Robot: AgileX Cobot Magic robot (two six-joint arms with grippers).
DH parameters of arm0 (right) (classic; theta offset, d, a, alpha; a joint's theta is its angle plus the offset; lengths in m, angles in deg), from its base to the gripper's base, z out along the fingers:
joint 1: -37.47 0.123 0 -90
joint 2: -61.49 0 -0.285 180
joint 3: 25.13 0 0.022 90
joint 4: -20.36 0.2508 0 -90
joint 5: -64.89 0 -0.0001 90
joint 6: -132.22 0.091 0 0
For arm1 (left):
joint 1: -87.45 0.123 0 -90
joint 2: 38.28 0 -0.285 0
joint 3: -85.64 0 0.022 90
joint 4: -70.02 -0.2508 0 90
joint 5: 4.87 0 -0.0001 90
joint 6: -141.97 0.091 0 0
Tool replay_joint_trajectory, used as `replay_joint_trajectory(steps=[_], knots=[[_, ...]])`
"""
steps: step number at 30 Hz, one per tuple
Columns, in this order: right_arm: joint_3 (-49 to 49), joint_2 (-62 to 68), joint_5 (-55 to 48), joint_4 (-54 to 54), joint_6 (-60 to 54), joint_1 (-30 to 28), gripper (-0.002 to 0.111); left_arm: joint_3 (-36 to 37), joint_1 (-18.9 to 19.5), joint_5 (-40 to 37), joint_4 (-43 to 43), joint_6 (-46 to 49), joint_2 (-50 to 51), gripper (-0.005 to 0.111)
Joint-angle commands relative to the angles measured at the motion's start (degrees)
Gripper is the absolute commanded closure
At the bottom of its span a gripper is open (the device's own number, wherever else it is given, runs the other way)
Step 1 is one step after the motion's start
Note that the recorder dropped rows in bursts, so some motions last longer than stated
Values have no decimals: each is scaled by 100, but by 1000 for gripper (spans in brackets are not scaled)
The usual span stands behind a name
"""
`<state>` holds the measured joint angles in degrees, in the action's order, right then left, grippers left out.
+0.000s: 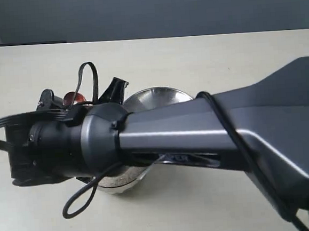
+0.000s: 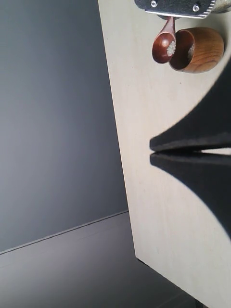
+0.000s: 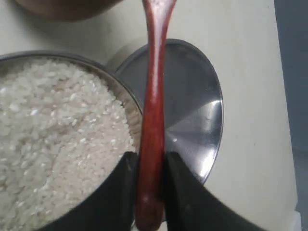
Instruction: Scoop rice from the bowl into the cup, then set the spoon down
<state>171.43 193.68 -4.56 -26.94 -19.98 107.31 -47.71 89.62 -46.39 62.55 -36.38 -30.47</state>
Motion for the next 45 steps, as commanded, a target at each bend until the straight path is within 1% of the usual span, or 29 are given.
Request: replay_joint_trajectory(steps=[1, 5, 7, 19, 23, 29, 31, 34, 37, 45], knots=[[26, 60, -51, -270, -88, 48, 109, -25, 13, 55, -10, -15, -2, 106], [26, 108, -51, -1032, -362, 225, 109, -25, 13, 55, -10, -15, -2, 106], [26, 108, -51, -860, -589, 239, 109, -25, 13, 55, -10, -15, -2, 106], [26, 116, -51, -750, -481, 114, 109, -25, 13, 55, -10, -15, -2, 106], [26, 116, -51, -396, -622, 18, 109, -25, 13, 55, -10, -15, -2, 106], [26, 116, -51, -520, -618, 20, 109, -25, 13, 44, -10, -15, -2, 106], [26, 76, -51, -470, -442, 20, 109, -25, 13, 44, -10, -15, -2, 106], [26, -125, -51, -259, -101, -129, 109, -25, 13, 44, -10, -15, -2, 106], [26, -472, -51, 224, 122, -341, 109, -25, 13, 44, -10, -15, -2, 106], [26, -1185, -51, 1384, 199, -1067, 109, -25, 13, 44, -10, -15, -2, 106]])
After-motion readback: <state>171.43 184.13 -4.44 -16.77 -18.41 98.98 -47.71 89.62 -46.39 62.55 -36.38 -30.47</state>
